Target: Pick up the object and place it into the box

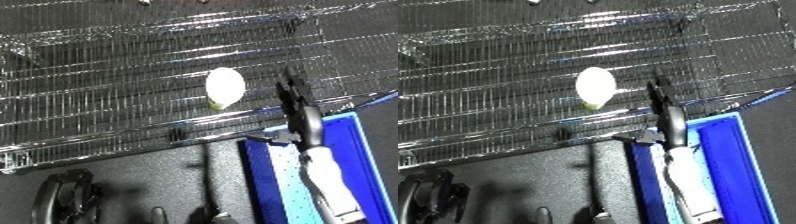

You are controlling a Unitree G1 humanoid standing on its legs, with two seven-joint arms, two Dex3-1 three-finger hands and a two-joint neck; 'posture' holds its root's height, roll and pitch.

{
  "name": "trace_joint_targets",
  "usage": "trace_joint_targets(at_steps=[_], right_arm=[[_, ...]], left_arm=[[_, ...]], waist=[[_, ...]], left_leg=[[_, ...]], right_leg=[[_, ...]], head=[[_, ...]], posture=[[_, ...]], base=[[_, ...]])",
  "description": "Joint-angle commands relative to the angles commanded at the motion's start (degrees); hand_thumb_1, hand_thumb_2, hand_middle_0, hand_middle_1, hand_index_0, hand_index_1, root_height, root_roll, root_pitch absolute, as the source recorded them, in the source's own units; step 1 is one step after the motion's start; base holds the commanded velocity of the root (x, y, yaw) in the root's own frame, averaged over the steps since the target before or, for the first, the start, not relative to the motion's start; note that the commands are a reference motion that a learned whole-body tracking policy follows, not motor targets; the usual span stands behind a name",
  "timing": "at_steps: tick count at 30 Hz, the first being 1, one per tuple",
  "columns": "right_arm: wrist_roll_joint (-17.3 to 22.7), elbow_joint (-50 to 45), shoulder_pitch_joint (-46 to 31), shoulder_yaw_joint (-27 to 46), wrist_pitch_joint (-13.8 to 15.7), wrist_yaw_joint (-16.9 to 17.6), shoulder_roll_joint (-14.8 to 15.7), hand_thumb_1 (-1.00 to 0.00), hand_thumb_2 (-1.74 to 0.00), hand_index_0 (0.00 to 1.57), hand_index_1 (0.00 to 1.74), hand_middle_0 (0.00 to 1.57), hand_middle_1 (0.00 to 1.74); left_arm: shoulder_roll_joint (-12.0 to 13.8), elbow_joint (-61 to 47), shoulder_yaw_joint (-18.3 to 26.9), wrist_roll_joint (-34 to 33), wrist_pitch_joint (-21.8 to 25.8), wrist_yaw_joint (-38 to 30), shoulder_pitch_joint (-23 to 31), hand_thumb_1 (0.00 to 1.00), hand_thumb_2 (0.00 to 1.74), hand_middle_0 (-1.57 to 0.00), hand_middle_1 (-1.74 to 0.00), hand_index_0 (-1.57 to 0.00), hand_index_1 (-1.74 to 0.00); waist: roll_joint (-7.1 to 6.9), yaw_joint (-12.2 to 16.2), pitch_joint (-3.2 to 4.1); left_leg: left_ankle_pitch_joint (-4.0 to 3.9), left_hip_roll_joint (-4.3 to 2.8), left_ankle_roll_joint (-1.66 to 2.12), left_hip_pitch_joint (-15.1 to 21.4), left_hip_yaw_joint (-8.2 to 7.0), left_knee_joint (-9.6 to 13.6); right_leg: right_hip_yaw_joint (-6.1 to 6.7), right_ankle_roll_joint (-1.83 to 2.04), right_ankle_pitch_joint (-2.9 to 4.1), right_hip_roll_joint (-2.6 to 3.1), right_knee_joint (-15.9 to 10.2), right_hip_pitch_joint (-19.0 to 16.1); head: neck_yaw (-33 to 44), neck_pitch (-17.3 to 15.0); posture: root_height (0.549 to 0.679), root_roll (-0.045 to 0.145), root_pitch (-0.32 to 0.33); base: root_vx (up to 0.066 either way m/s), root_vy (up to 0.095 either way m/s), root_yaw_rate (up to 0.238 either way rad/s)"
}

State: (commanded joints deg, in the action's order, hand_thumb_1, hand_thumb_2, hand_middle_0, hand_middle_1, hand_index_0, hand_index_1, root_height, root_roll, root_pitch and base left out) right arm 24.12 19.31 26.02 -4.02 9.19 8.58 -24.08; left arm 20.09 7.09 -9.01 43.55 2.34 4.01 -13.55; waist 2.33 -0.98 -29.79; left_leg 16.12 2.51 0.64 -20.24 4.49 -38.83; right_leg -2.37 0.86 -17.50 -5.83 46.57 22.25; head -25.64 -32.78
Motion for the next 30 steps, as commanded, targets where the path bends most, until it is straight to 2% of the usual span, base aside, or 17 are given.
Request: trace_joint_targets(at_steps=[15,23,30], right_arm=[[0.5,0.9,7.2,-2.0,-1.5,1.0,-0.6,0.0,0.0,0.0,0.0,0.0,0.0],[1.3,2.5,11.0,-3.4,-1.7,1.3,-1.1,0.0,0.0,0.0,0.0,0.0,0.0],[2.1,4.6,13.2,-4.6,-1.6,1.3,-1.8,0.0,0.0,0.0,0.0,0.0,0.0]], left_arm=[[0.4,-1.8,-1.4,0.1,-0.1,-2.7,-2.8,1.0,1.74,-1.57,-1.74,-1.57,-1.74],[0.3,-2.3,-2.6,0.4,0.0,-4.2,-4.4,1.0,1.74,-1.57,-1.74,-1.57,-1.74],[0.4,-2.3,-2.8,0.2,0.7,-4.6,-5.2,1.0,1.74,-1.57,-1.74,-1.57,-1.74]], waist=[[0.71,-0.6,0.0],[1.17,-1.2,0.0],[1.49,-1.7,0.0]], left_leg=[[-0.28,0.47,-0.2,-5.3,-0.04,-0.9],[-0.31,0.85,-0.59,-8.5,-0.27,-1.3],[-0.18,1.03,-0.75,-10.3,-0.44,-1.5]], right_leg=[[-0.2,0.05,0.4,0.09,1.6,5.9],[-0.21,0.17,0.48,0.29,2.7,9.7],[-0.4,0.21,0.43,0.19,3.1,11.6]], head=[[0.5,6.3],[-0.1,8.3],[-1.0,9.7]], posture=[[0.634,0.057,0.022],[0.63,0.052,0.064],[0.628,0.052,0.091]], base=[[-0.012,0.005,0.025],[-0.024,0.017,0.028],[-0.02,0.009,0.028]])
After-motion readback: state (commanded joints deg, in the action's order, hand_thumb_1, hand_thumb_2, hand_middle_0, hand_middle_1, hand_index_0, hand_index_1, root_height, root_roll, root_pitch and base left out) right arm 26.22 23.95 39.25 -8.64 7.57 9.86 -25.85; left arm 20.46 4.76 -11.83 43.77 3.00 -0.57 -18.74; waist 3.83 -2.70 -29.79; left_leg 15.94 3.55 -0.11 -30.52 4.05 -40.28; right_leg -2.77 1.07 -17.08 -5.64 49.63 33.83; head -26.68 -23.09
